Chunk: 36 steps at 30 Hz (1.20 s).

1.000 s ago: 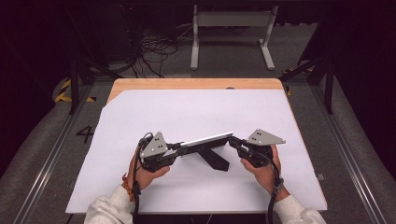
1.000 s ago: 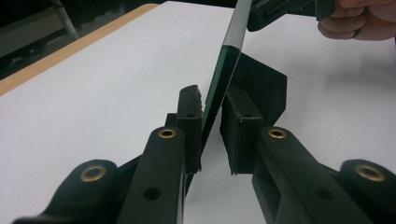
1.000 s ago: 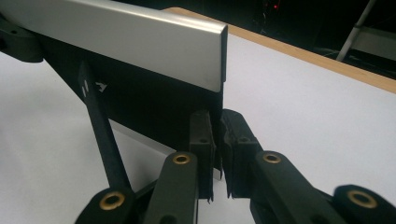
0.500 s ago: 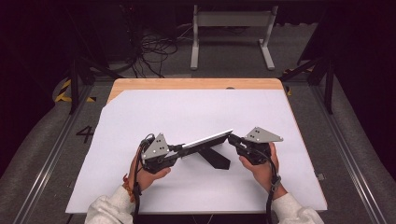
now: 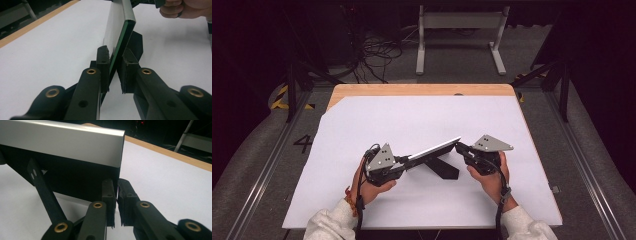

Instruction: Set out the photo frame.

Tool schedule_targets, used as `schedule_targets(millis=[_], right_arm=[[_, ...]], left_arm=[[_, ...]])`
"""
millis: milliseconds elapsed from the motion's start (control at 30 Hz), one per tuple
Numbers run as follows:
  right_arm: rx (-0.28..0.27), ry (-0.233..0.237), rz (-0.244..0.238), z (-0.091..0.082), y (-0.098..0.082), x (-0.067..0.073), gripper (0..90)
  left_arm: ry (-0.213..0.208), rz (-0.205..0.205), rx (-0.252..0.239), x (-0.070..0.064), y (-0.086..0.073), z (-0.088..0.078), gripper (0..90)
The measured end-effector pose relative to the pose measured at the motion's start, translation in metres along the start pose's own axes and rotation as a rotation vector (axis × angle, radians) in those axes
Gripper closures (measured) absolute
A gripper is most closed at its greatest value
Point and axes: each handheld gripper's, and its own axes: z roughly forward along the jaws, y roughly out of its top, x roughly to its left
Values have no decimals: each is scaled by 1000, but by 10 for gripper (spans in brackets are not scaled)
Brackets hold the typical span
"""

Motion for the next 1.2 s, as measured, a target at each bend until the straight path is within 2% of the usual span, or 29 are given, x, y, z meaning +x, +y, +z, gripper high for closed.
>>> schedule_targets(millis=[133, 267, 400, 567, 833, 1000, 1200], right_arm=[[0, -2, -23, -7, -1, 1, 873], [-16, 17, -25, -16, 0, 3, 900], [-22, 31, -31, -16, 1, 6, 900], [-19, 39, -36, -7, 5, 13, 900], [-22, 47, -33, 3, 8, 16, 900], [-23, 48, -25, 6, 10, 15, 900], [-23, 50, -17, 11, 12, 14, 900]], left_arm=[[1, 9, 7, 0, 0, 1, 802], [7, 12, 10, 0, 0, 2, 804], [8, 17, 15, -1, 1, 2, 803], [18, 34, 22, -4, 2, 1, 792], [6, 34, 6, -6, 3, -3, 808], [7, 59, 15, -11, 5, -3, 805], [2, 64, 17, -14, 6, -2, 793]])
